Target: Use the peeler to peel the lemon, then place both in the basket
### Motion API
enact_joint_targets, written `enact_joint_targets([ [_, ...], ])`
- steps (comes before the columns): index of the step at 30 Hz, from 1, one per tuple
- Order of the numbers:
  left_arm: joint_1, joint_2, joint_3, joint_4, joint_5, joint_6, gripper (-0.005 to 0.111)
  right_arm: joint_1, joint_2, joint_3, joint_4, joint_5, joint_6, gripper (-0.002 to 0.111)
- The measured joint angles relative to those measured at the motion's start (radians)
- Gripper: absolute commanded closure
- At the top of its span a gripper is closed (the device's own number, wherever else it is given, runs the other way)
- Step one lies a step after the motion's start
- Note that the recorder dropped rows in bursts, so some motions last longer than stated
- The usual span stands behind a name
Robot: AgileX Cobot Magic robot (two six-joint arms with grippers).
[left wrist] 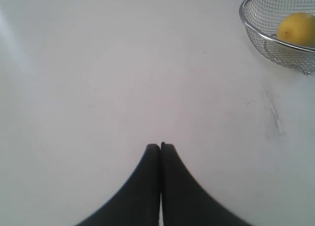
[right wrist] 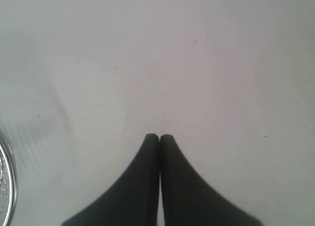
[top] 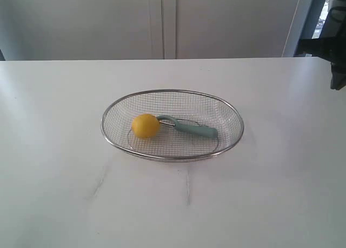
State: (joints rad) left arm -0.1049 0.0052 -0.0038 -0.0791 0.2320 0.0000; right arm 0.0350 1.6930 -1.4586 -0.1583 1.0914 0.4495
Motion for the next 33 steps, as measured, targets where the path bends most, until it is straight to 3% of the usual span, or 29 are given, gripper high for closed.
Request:
enact_joint_targets([
  [33, 0.039, 0.000, 0.000, -0.002, 0.002, 0.000, 0.107, 0.000, 0.000, 0.000, 0.000, 0.000, 0.000, 0.108],
])
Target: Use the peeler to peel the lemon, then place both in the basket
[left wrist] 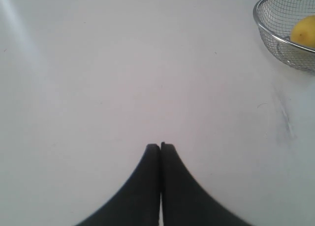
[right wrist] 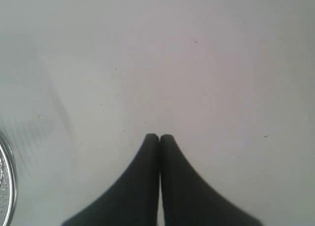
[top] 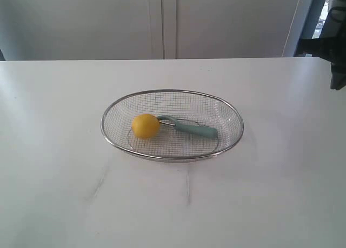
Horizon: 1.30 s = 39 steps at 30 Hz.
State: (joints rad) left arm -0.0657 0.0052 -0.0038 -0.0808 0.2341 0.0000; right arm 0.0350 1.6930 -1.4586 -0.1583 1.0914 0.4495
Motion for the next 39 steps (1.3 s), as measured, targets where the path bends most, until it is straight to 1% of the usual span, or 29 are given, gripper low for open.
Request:
enact_joint_targets([
  [39, 0.000, 0.000, 0.000, 0.000, 0.002, 0.000, 0.107, 0.000, -0.023, 0.000, 0.000, 0.000, 0.000, 0.108],
])
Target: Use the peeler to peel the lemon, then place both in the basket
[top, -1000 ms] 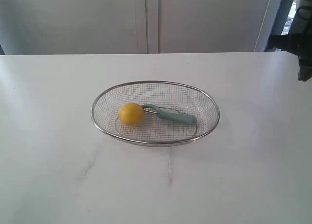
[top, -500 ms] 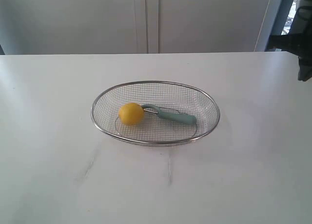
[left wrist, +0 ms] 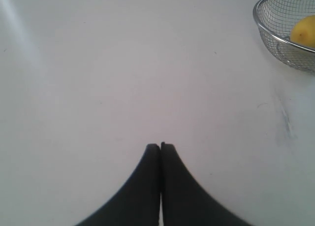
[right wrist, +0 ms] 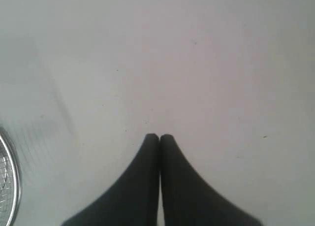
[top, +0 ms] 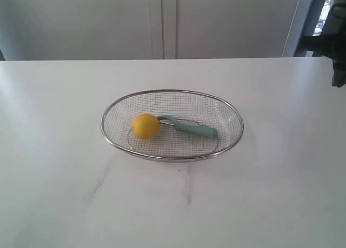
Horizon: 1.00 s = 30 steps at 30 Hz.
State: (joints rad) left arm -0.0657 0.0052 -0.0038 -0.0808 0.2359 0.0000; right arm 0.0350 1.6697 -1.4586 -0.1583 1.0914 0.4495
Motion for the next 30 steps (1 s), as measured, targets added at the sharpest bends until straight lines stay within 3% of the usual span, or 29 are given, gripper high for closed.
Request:
enact_joint_targets([
  [30, 0.000, 0.000, 0.000, 0.000, 0.000, 0.000, 0.107, 0.000, -0.521, 0.000, 0.000, 0.004, 0.000, 0.108],
])
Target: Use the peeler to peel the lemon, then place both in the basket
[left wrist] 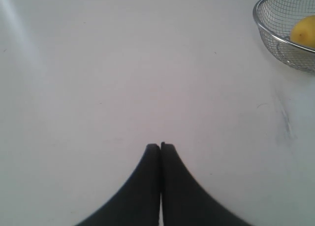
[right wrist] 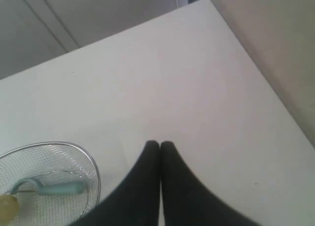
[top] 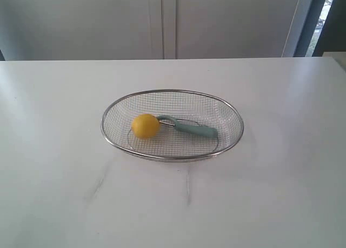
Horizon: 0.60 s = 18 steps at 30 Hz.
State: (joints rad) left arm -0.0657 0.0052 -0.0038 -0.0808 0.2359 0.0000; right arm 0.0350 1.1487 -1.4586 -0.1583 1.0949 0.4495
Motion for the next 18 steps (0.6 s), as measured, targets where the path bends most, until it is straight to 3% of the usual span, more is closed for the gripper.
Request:
enact_joint_targets([
  [12, 0.000, 0.000, 0.000, 0.000, 0.000, 0.000, 0.107, -0.002, -0.075, 0.008, 0.000, 0.000, 0.000, 0.108],
  [18, 0.000, 0.000, 0.000, 0.000, 0.000, 0.000, 0.107, -0.002, -0.289, 0.163, 0.000, -0.010, 0.000, 0.108],
])
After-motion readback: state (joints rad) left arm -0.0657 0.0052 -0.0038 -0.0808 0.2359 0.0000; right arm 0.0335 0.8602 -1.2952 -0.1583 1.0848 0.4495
